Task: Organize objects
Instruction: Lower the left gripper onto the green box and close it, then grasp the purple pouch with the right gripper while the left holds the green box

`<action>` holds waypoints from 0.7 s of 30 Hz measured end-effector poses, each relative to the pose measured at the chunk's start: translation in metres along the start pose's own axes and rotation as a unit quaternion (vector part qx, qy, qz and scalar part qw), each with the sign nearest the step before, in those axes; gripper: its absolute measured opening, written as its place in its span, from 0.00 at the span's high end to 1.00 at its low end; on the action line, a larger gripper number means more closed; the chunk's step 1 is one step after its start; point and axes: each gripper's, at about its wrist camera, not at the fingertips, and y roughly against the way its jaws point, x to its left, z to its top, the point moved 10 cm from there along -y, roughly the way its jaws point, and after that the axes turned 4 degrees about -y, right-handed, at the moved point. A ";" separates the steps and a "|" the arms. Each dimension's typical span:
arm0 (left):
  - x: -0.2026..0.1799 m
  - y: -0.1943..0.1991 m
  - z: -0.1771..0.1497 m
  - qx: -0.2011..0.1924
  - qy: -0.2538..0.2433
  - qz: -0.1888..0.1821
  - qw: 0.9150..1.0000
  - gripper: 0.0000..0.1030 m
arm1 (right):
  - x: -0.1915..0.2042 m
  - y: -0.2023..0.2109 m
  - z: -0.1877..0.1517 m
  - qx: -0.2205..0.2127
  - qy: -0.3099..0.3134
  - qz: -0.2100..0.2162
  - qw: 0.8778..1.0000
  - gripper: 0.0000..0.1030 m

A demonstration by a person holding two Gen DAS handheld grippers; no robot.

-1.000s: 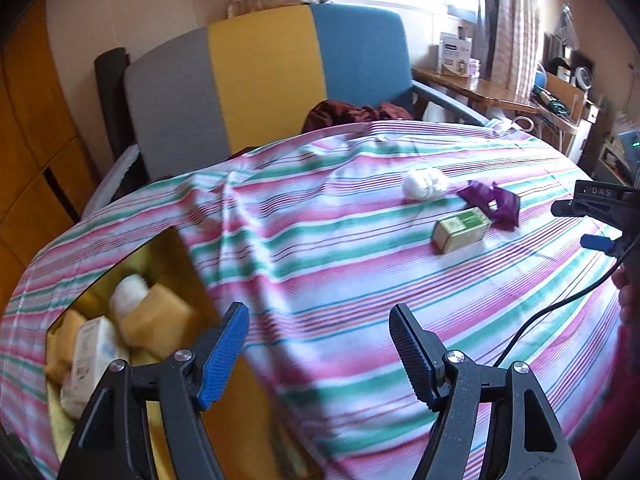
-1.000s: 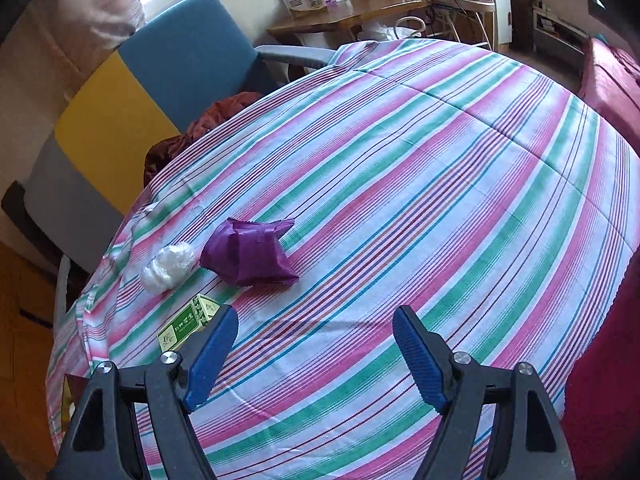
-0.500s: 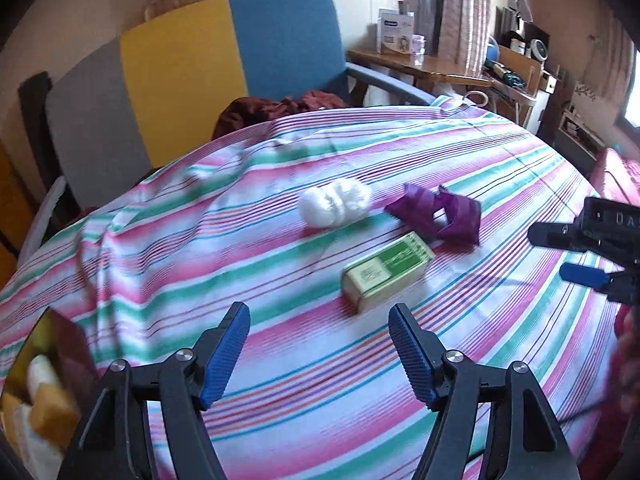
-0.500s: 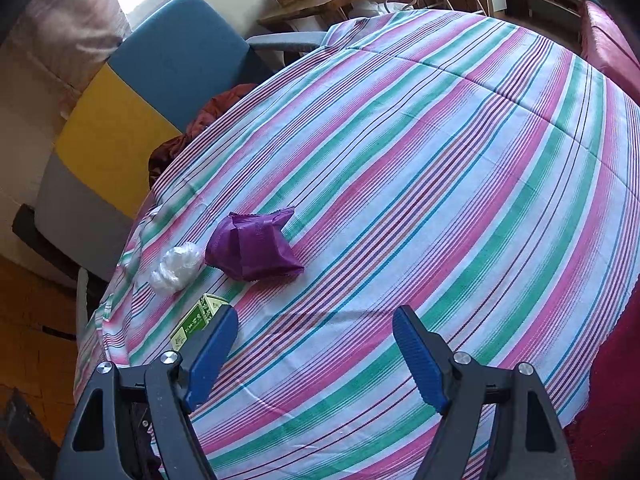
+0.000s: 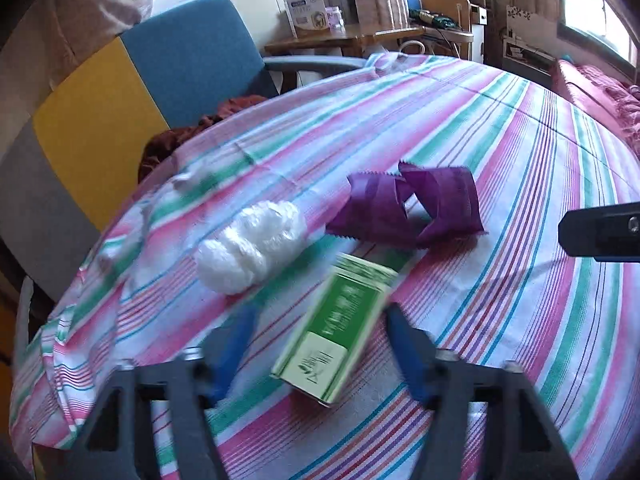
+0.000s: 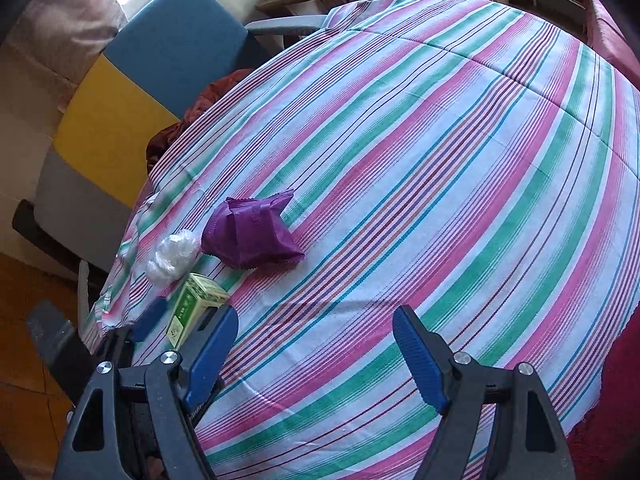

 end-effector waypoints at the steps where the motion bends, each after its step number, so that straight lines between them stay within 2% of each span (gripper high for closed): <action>1: 0.001 0.001 -0.003 -0.003 0.007 0.000 1.000 0.70 | 0.000 0.000 0.000 0.000 0.000 -0.001 1.000 0.21; 3: 0.001 0.005 -0.012 -0.004 0.038 -0.020 0.999 0.71 | -0.001 -0.001 0.000 0.000 0.004 -0.004 1.000 0.21; 7: 0.011 0.022 -0.044 0.000 0.123 -0.018 0.992 0.71 | 0.001 -0.001 -0.002 0.000 0.014 -0.008 1.000 0.21; 9: 0.014 0.035 -0.063 0.002 0.154 -0.003 0.988 0.71 | 0.003 -0.002 -0.004 0.001 0.022 -0.014 1.000 0.21; 15: 0.006 0.072 -0.113 0.000 0.189 0.020 0.982 0.70 | 0.012 -0.008 -0.011 0.004 0.052 -0.022 0.998 0.23; 21: 0.009 0.089 -0.136 -0.016 0.194 0.025 0.980 0.70 | 0.026 -0.014 -0.018 0.003 0.086 -0.027 0.996 0.29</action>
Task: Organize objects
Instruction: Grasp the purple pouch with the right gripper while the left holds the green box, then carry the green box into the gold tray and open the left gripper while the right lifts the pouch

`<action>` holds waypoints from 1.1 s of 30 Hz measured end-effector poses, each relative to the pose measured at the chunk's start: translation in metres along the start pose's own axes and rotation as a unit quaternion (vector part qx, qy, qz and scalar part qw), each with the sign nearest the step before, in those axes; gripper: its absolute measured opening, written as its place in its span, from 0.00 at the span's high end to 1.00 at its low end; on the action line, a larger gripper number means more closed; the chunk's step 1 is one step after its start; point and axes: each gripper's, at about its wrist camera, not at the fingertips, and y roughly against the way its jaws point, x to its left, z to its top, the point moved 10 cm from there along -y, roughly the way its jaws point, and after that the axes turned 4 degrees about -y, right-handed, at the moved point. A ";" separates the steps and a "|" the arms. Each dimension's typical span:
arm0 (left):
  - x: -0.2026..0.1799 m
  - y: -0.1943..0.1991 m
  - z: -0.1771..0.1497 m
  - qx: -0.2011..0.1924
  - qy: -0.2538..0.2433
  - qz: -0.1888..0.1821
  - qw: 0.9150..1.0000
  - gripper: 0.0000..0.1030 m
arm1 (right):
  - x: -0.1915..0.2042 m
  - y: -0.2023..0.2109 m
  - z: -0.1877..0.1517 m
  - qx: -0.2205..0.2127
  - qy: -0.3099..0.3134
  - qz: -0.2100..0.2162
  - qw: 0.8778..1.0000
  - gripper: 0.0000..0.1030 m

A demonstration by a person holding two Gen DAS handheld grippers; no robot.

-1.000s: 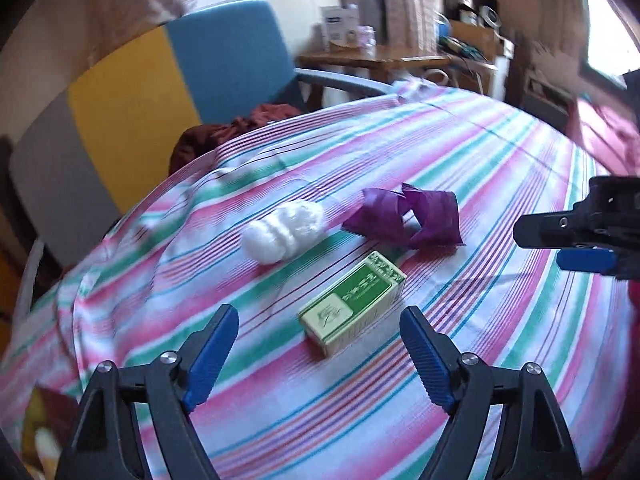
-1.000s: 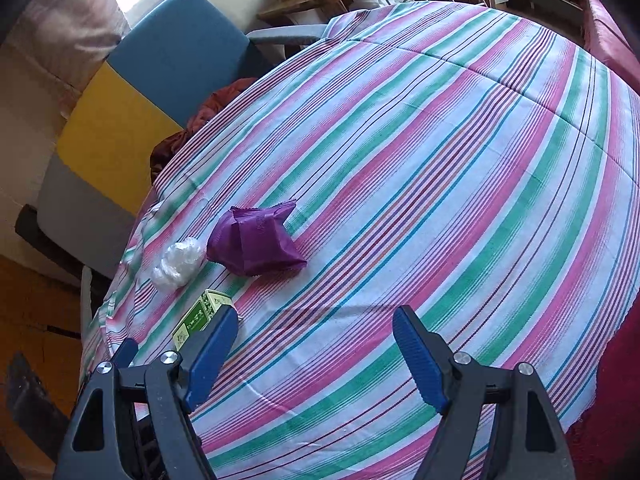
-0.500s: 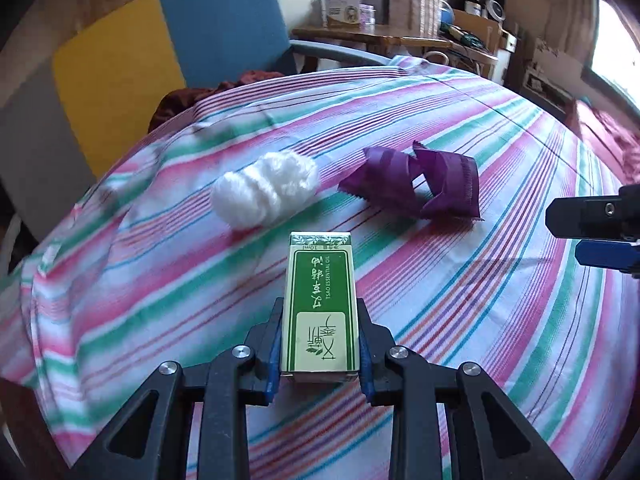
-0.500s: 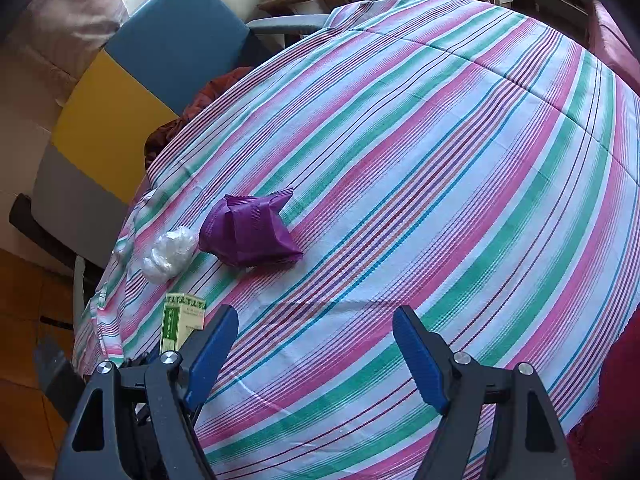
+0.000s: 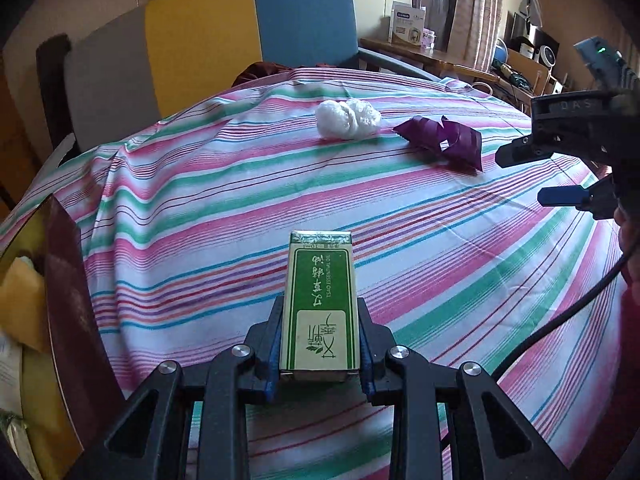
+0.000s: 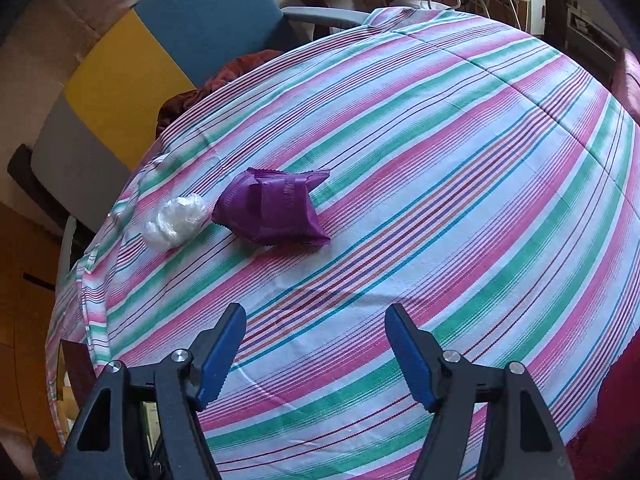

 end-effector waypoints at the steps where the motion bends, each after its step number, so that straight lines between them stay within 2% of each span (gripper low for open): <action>1: 0.001 0.002 -0.002 -0.003 0.002 -0.003 1.000 0.70 | 0.002 -0.001 -0.001 0.003 0.001 0.003 1.000 0.31; 5: 0.004 0.001 -0.002 -0.012 0.008 -0.013 1.000 0.70 | 0.011 -0.005 0.002 0.009 0.008 -0.003 1.000 0.34; 11: 0.004 0.001 -0.002 -0.018 0.013 -0.019 1.000 0.70 | 0.013 -0.024 0.038 -0.001 0.001 -0.043 0.999 0.34; 15: 0.004 0.001 -0.002 -0.024 0.016 -0.023 0.999 0.70 | 0.010 -0.044 0.061 0.004 -0.026 -0.043 0.999 0.36; 17: 0.003 0.002 -0.002 -0.027 0.013 -0.018 0.999 0.70 | 0.013 -0.055 0.065 0.015 -0.027 -0.031 0.999 0.51; 18: 0.003 0.002 -0.003 -0.029 0.012 -0.017 0.999 0.70 | 0.014 -0.061 0.064 0.025 -0.018 -0.032 0.999 0.66; 20: 0.003 0.002 -0.002 -0.031 0.011 -0.017 0.999 0.70 | 0.014 -0.061 0.062 0.023 0.002 -0.045 0.999 0.67; 23: 0.003 0.002 -0.002 -0.033 0.010 -0.016 0.999 0.70 | 0.017 -0.053 0.046 0.033 0.052 -0.058 0.996 0.68; 26: 0.003 0.002 -0.002 -0.034 0.010 -0.015 0.999 0.70 | 0.017 -0.039 0.017 0.056 0.089 -0.062 0.993 0.68; 29: 0.003 0.002 -0.002 -0.035 0.010 -0.015 0.999 0.70 | 0.016 -0.026 -0.023 0.089 0.104 -0.041 0.990 0.68; 33: 0.003 0.001 -0.002 -0.034 0.008 -0.013 0.999 0.70 | 0.015 -0.019 -0.048 0.081 0.131 -0.044 0.987 0.68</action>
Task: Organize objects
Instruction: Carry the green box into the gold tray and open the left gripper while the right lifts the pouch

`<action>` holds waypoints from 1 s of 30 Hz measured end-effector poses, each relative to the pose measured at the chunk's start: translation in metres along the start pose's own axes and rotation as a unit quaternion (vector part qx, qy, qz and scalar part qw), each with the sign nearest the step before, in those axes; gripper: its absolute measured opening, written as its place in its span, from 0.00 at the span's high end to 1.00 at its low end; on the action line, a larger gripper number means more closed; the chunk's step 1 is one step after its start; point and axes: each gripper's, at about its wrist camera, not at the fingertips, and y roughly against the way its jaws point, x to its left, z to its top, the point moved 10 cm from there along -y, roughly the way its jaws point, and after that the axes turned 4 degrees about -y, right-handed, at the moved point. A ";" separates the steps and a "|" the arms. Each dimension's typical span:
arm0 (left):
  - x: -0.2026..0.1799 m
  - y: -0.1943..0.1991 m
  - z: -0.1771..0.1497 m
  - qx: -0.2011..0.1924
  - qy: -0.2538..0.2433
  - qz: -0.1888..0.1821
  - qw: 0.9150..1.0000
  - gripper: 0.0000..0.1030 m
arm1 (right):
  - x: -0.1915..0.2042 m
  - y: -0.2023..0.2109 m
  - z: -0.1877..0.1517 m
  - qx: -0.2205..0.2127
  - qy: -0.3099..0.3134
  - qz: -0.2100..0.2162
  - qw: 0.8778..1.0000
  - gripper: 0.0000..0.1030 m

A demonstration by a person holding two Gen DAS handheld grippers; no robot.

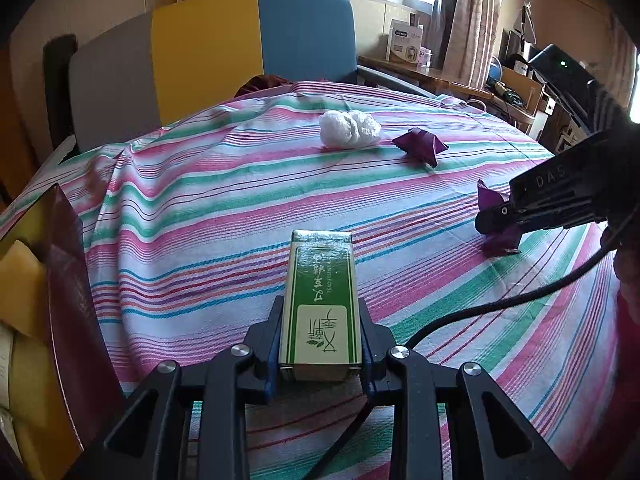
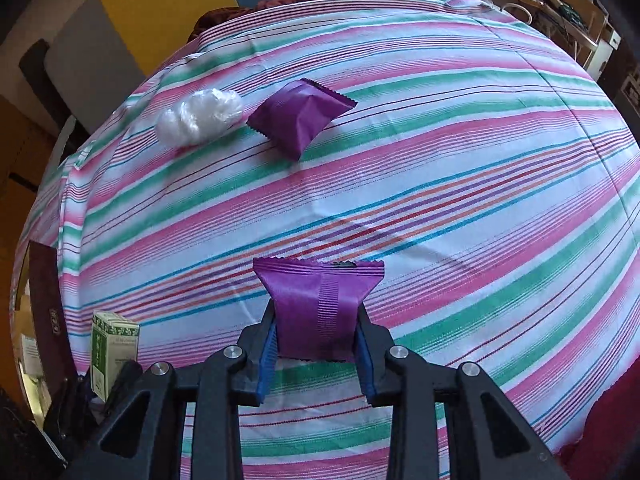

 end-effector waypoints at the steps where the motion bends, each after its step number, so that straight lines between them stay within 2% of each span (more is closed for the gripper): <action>1: 0.000 0.000 0.000 0.000 0.000 0.001 1.000 0.70 | 0.001 0.000 -0.001 -0.001 0.004 0.000 1.000 0.68; 7: 0.000 0.001 0.001 0.003 -0.008 0.019 1.000 0.70 | 0.005 -0.007 0.002 -0.006 0.048 -0.018 0.999 0.68; 12: 0.006 0.013 -0.004 0.010 0.015 0.026 1.000 0.71 | 0.004 -0.010 0.006 -0.011 0.064 -0.025 0.998 0.68; 20: 0.003 0.073 0.013 -0.036 0.023 0.018 0.999 0.70 | 0.006 -0.012 0.013 -0.019 0.089 -0.044 0.995 0.69; 24: 0.015 0.098 0.017 -0.048 0.043 0.020 0.998 0.70 | 0.005 -0.012 0.015 -0.024 0.100 -0.053 0.993 0.69; 30: 0.055 0.121 0.007 -0.052 0.082 0.042 0.994 0.70 | 0.004 -0.013 0.017 -0.032 0.114 -0.062 0.991 0.69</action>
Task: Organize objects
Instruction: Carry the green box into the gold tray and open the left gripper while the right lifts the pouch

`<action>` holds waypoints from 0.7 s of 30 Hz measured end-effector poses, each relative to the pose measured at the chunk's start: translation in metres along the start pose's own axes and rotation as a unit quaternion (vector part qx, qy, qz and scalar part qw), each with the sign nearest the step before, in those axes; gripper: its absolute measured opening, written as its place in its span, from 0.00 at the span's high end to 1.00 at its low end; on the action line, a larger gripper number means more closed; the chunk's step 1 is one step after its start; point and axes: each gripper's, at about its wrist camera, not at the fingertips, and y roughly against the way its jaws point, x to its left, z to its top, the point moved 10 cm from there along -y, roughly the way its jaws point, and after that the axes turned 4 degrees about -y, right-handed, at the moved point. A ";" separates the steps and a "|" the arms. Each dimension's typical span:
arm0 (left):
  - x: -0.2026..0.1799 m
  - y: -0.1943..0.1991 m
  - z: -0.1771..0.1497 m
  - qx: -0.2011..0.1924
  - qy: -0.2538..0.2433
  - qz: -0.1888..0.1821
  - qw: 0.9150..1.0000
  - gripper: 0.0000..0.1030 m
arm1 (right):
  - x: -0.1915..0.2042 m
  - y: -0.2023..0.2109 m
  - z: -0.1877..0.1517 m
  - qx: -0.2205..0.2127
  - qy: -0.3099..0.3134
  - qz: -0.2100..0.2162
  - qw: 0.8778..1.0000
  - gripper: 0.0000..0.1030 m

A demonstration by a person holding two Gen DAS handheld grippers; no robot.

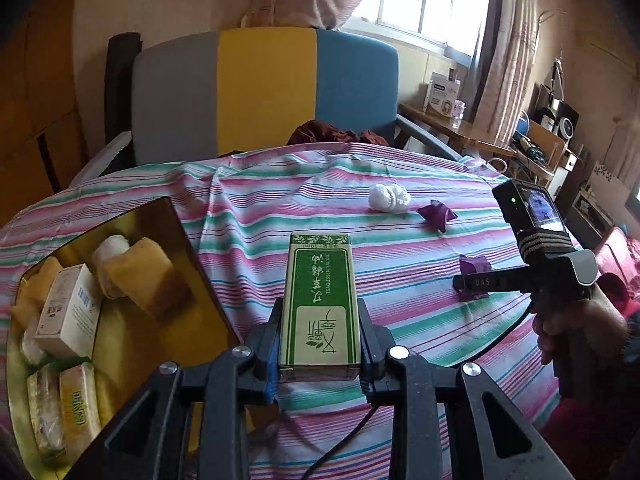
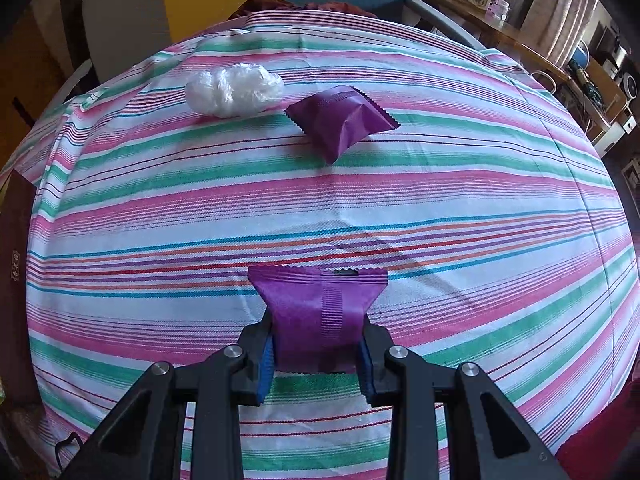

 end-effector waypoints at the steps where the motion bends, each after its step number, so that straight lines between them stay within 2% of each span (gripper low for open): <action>1: 0.007 0.003 -0.001 -0.001 0.006 0.005 1.000 0.70 | 0.004 -0.004 0.004 -0.001 0.001 -0.001 1.000 0.69; 9: 0.073 0.024 -0.019 -0.002 0.054 0.043 0.998 0.70 | -0.004 -0.004 0.004 -0.008 0.003 -0.004 1.000 0.69; 12: 0.111 0.037 -0.030 -0.004 0.090 0.056 0.994 0.70 | 0.000 0.000 -0.001 -0.010 0.007 -0.007 1.000 0.69; 19: 0.211 0.087 -0.068 -0.014 0.183 0.100 0.978 0.70 | 0.007 0.002 -0.005 -0.010 0.016 -0.017 1.000 0.69; 21: 0.225 0.095 -0.080 -0.013 0.206 0.100 0.973 0.70 | 0.009 0.004 -0.006 -0.011 0.020 -0.020 1.000 0.69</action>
